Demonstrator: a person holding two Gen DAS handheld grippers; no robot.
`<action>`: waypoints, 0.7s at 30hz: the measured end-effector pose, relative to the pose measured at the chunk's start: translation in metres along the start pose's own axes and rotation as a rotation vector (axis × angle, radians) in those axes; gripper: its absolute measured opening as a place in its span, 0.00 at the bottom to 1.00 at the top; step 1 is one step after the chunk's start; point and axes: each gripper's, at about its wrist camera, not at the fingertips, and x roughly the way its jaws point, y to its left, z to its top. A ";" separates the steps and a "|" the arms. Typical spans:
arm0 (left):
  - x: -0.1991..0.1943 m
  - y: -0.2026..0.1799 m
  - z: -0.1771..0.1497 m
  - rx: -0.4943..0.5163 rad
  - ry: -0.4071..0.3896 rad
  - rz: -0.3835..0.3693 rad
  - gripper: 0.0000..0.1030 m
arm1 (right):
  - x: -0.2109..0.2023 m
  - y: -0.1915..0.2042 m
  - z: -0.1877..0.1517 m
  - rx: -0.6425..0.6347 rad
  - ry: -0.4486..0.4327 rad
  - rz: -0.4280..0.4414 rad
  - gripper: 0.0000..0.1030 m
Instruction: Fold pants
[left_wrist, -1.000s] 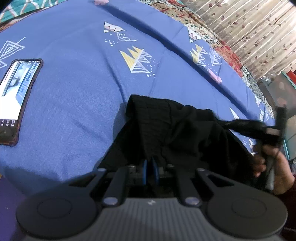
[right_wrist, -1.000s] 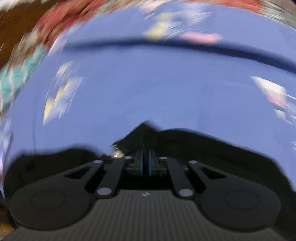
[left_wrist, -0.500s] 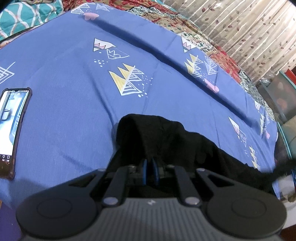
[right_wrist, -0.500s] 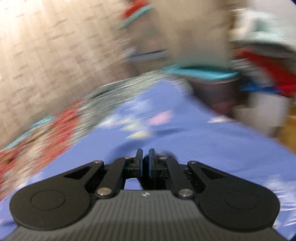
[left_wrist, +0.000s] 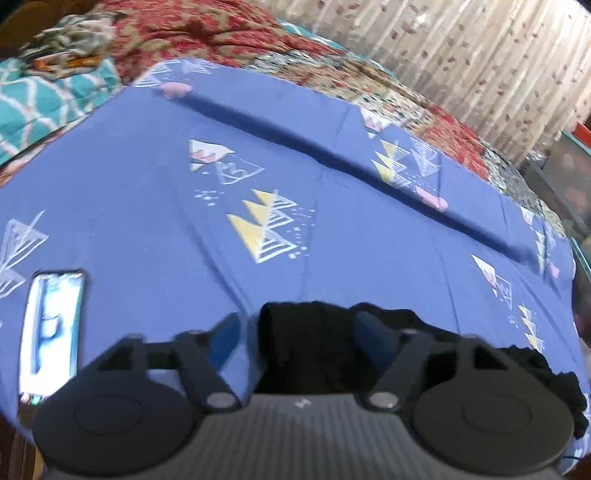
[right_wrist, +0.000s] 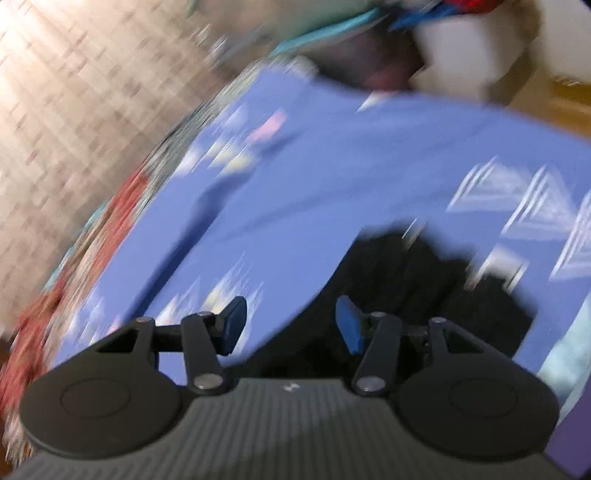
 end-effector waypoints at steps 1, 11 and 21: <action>0.007 -0.001 0.002 0.000 0.012 -0.006 0.81 | 0.003 0.010 -0.011 -0.033 0.044 0.033 0.55; 0.055 -0.016 -0.020 -0.036 0.186 -0.110 0.02 | 0.069 0.073 -0.083 -0.285 0.348 0.049 0.07; 0.036 -0.027 0.036 -0.025 -0.050 -0.090 0.02 | 0.067 0.151 0.047 -0.241 0.021 0.214 0.07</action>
